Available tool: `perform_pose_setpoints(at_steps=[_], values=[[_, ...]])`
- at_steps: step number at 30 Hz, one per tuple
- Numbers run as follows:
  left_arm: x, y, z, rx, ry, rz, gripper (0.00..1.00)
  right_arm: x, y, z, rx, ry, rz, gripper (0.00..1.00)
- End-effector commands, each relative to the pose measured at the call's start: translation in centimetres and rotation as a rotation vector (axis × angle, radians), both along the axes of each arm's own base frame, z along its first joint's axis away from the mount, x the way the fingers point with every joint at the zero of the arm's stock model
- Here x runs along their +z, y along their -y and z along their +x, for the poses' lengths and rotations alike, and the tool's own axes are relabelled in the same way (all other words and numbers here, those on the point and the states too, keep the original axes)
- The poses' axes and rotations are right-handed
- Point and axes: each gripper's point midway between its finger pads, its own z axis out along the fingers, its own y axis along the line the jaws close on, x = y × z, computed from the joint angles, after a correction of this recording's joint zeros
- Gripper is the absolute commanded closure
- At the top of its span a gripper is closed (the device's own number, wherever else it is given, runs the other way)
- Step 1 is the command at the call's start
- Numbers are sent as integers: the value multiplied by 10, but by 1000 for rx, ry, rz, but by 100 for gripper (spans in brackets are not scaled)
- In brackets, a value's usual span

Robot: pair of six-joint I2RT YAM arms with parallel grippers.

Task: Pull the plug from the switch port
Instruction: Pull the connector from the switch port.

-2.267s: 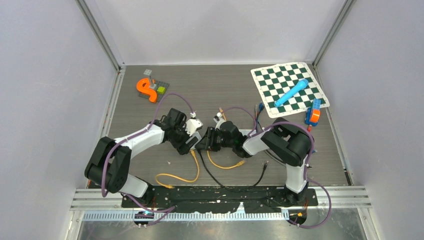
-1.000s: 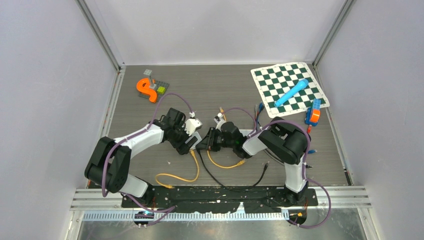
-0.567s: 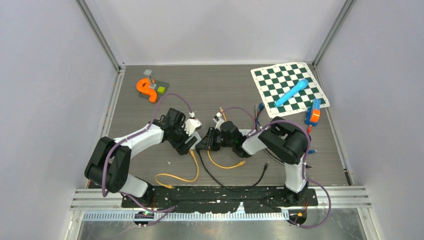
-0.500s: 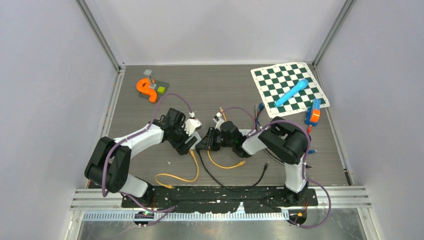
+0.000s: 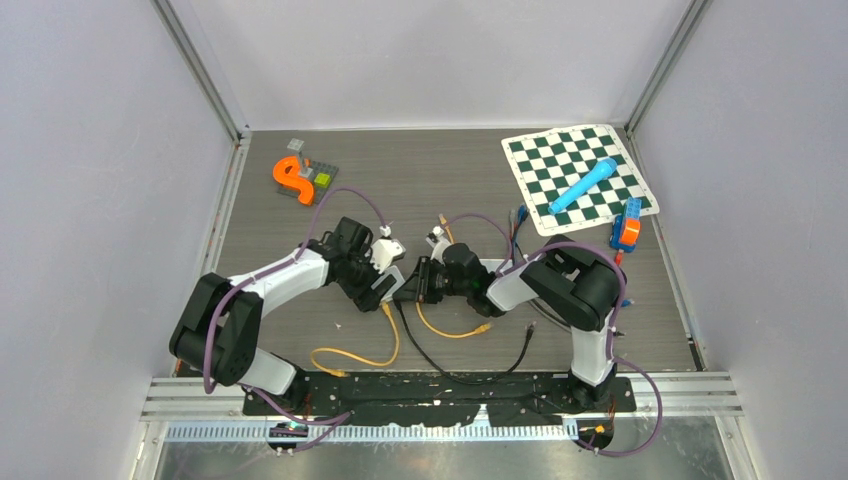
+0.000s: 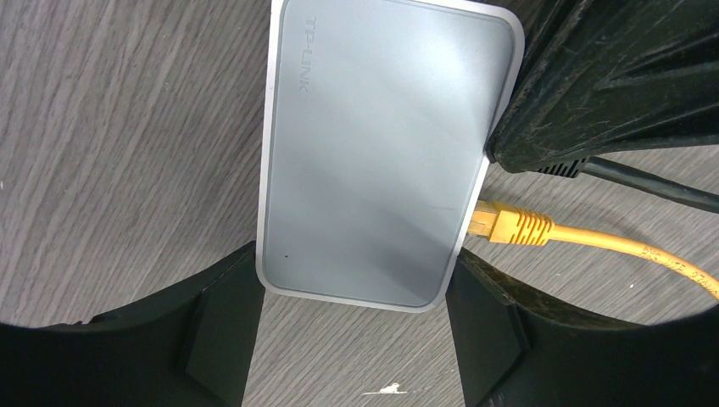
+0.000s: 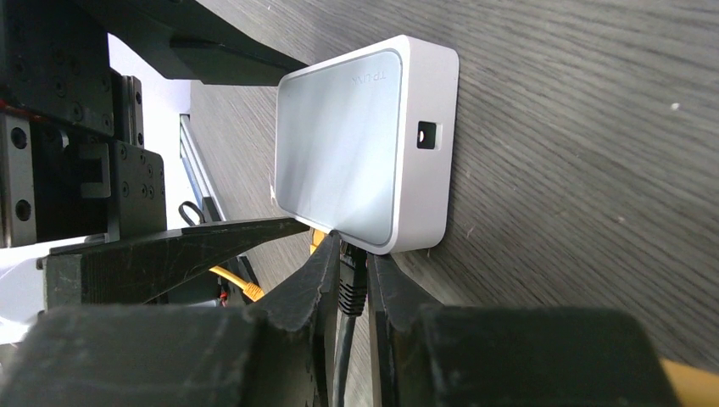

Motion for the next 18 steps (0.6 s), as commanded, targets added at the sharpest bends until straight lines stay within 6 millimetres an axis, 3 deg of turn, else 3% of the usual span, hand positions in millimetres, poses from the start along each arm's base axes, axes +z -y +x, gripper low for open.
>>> perform_pose_setpoints(at_steps=[1,18], values=[[7,9,17,25,62,-40,28,15,-3,-26,91,10,40,95],[8,8,20,40,69,-34,28,20,-3,-44,156,16,46,95]])
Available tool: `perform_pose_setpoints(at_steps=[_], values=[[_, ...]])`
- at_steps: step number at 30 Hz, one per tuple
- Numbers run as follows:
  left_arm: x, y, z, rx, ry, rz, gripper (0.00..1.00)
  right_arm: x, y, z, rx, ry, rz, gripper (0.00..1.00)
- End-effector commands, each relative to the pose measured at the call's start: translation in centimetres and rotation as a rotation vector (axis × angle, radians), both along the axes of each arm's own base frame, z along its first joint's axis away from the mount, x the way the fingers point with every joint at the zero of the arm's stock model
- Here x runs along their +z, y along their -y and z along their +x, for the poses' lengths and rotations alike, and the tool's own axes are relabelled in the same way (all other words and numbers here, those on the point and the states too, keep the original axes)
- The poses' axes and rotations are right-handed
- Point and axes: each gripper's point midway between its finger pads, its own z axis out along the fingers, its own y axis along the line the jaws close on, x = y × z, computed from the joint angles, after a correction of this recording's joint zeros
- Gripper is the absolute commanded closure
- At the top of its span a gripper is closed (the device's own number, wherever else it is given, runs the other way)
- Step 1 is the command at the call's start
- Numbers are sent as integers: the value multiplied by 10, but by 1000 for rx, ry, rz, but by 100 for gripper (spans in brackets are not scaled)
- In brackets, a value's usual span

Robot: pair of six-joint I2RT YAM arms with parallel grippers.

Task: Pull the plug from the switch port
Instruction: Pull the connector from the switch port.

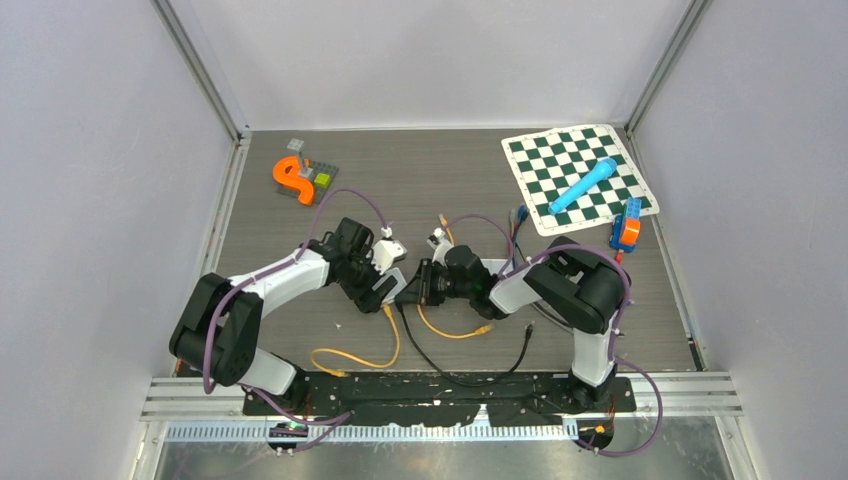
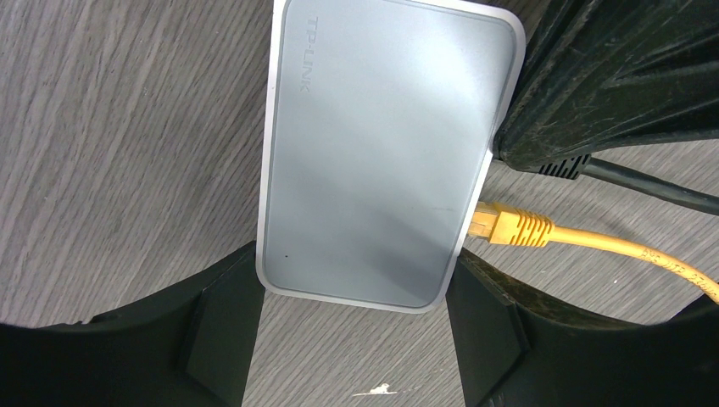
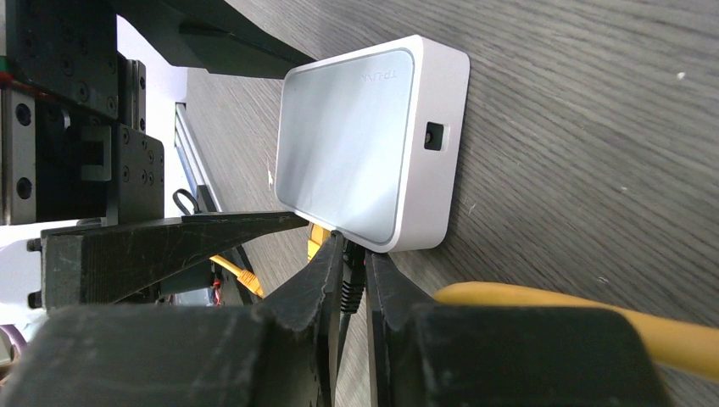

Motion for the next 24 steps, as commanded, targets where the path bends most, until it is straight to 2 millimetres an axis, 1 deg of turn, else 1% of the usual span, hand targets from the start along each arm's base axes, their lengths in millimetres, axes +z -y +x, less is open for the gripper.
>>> perform_pose_setpoints(at_steps=[1,3,6,8,9,11,15,20,22,24], values=[[8,4,24,47,86,-20,28,19,-8,-38,138,-11,47,95],[8,5,24,46,85,-23,28,18,-8,-38,137,-10,45,95],[9,6,21,34,79,-32,28,19,-11,-34,124,-15,48,94],[9,7,19,28,76,-38,28,19,-14,-31,117,-22,47,84],[10,7,19,27,77,-41,28,22,-18,-28,108,-21,55,76],[10,7,18,25,76,-44,28,24,-21,-23,92,-30,60,70],[10,7,18,25,78,-45,28,23,-27,-17,72,-43,63,66],[10,7,18,25,79,-45,28,18,-26,-14,57,-48,41,65],[10,7,18,25,79,-45,28,12,-25,-13,60,-40,6,64],[10,7,18,27,81,-46,29,1,-18,-14,60,-37,-54,63]])
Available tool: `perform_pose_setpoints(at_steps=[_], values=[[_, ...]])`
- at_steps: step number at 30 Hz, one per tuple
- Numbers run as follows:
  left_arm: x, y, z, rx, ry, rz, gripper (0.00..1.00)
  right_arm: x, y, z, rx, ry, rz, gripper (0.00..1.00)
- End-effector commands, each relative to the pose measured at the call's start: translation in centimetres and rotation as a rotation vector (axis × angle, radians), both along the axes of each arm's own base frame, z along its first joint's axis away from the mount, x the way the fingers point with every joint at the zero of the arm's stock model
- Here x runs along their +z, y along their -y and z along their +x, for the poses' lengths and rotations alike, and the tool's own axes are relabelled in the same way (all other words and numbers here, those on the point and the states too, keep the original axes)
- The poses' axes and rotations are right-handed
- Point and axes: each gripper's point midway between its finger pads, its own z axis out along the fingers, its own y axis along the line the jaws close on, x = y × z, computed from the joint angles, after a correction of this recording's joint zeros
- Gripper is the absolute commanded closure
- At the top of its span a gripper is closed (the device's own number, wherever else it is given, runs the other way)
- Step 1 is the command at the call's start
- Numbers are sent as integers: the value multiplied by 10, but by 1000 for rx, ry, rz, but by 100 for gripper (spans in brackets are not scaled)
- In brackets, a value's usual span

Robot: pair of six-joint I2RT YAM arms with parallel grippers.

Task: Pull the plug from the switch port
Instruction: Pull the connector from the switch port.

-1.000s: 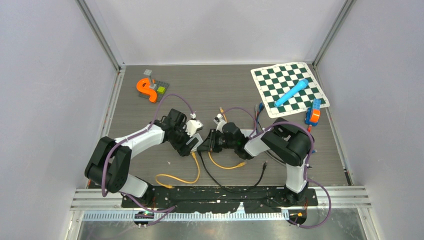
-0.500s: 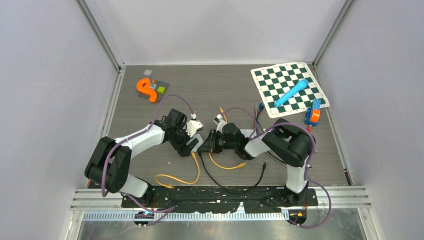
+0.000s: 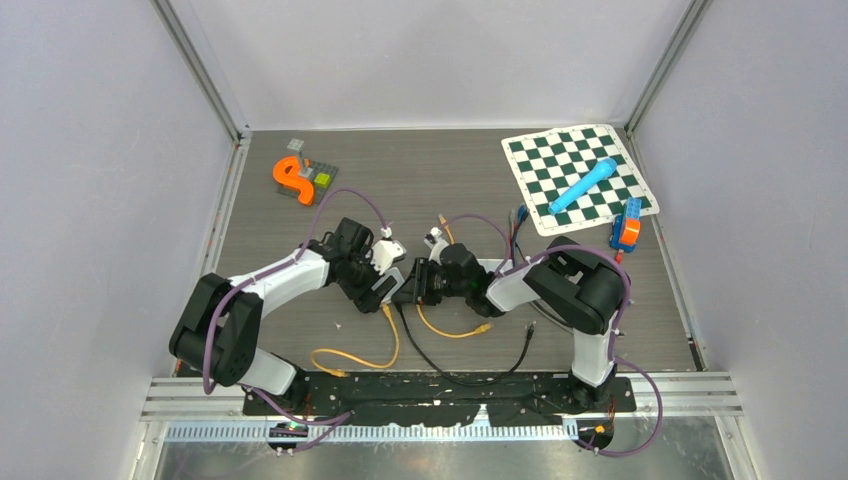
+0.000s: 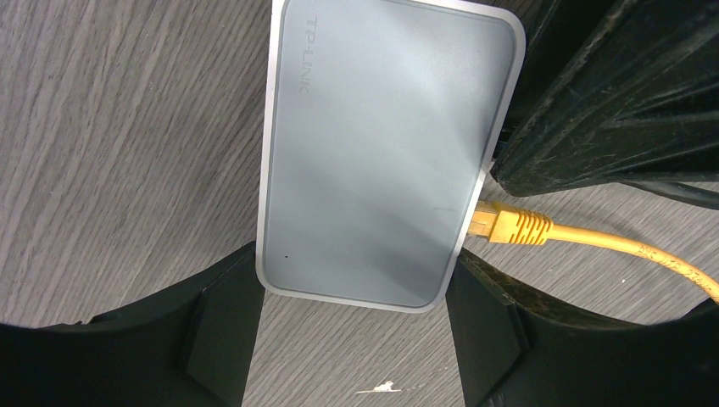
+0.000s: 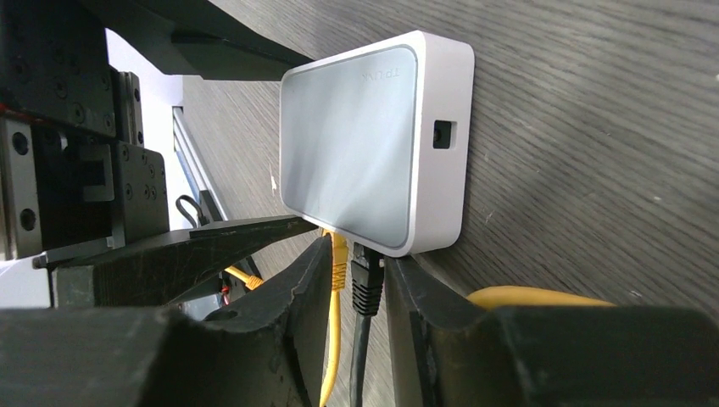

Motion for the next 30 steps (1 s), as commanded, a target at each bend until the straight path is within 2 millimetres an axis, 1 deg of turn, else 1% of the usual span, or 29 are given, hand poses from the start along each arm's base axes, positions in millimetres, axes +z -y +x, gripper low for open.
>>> perform_pose_setpoints(at_steps=[1,2,6,9,13,14,17,20,26,30], values=[[11,9,18,27,77,-57,29,0,-9,-14,70,16,-40,62],[11,9,18,27,80,-55,29,-4,-5,-14,72,23,-63,61],[10,9,18,33,75,-55,29,-7,0,-17,79,36,-84,60],[10,10,17,28,58,-54,29,-7,-3,-20,94,21,-59,59],[6,11,16,24,56,-60,29,-6,-8,-19,104,25,-47,60],[6,11,16,23,54,-63,29,-5,-8,-19,104,25,-45,61],[6,11,16,27,56,-63,29,-2,-10,-19,100,23,-29,70],[8,11,16,30,63,-65,29,0,-9,-20,94,19,-22,74],[9,11,16,33,70,-68,29,-2,-6,-21,93,21,-26,93],[8,10,17,36,67,-65,29,2,-7,-22,101,26,-15,95]])
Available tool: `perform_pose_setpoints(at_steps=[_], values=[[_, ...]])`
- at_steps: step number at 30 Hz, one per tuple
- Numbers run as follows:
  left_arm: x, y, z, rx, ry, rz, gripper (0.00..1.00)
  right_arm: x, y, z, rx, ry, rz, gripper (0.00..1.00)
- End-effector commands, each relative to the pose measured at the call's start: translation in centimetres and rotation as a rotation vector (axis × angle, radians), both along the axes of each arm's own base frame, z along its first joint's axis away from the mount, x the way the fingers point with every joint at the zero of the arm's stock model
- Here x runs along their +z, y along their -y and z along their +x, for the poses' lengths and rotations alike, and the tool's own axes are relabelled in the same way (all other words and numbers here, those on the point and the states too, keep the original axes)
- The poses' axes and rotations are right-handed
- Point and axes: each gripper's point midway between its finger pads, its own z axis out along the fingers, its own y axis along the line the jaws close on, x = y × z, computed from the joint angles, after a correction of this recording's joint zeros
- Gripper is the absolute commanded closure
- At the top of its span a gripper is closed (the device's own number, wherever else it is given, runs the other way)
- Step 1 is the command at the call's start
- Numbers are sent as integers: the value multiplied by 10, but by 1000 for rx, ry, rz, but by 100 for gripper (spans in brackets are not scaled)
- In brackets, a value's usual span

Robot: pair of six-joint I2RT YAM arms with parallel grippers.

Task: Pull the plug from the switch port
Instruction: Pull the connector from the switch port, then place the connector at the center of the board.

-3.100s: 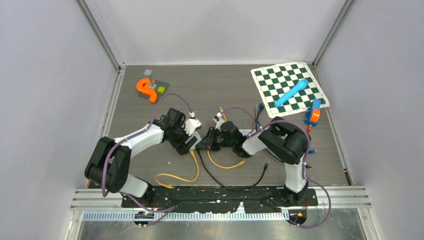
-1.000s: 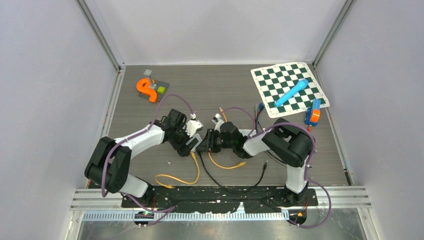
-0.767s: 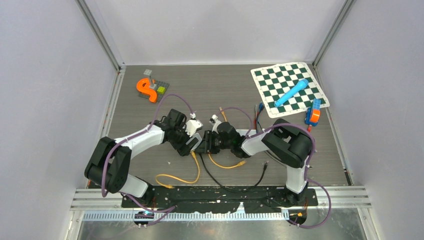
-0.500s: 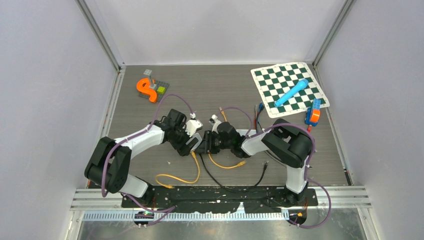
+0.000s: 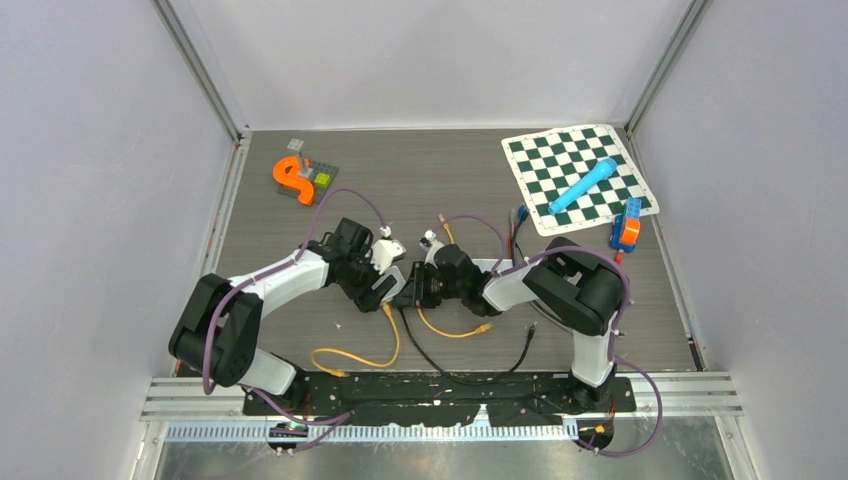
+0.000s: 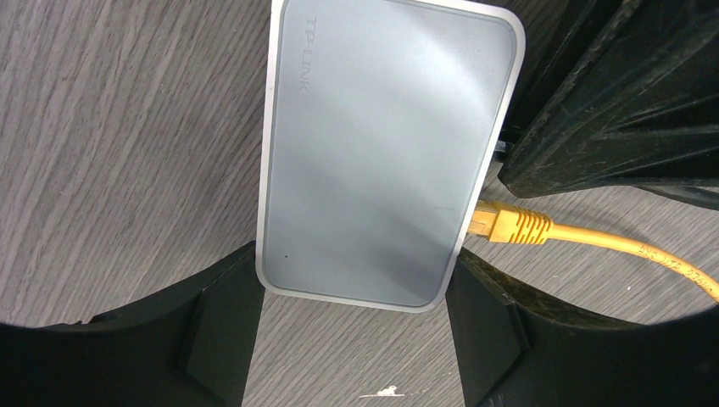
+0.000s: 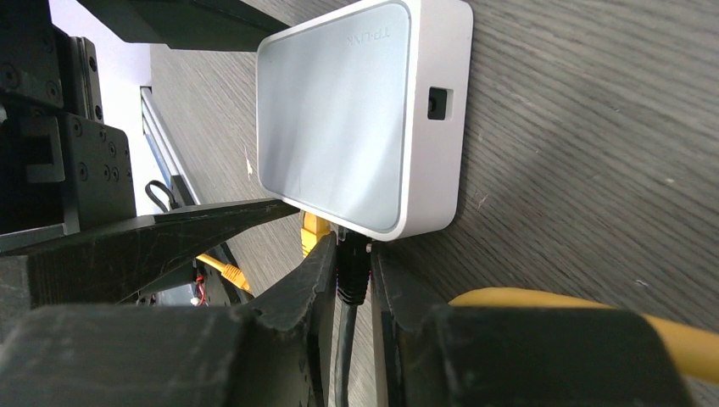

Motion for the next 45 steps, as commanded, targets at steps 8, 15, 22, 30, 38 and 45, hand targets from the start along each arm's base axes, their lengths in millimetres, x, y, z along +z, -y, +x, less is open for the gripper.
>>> perform_pose_setpoints(at_steps=[8,15,22,30,38,45], values=[[9,8,17,43,68,-48,28,17,-7,-21,100,30,62,95],[7,7,19,52,65,-40,28,16,-1,-34,110,6,98,95],[6,6,17,54,65,-39,28,18,-3,-39,125,3,111,95],[6,6,17,53,66,-39,28,29,10,-39,98,65,95,95],[9,3,19,65,88,-28,27,80,53,-6,-151,244,29,95],[6,2,18,64,73,-22,27,156,78,46,-399,383,34,95]])
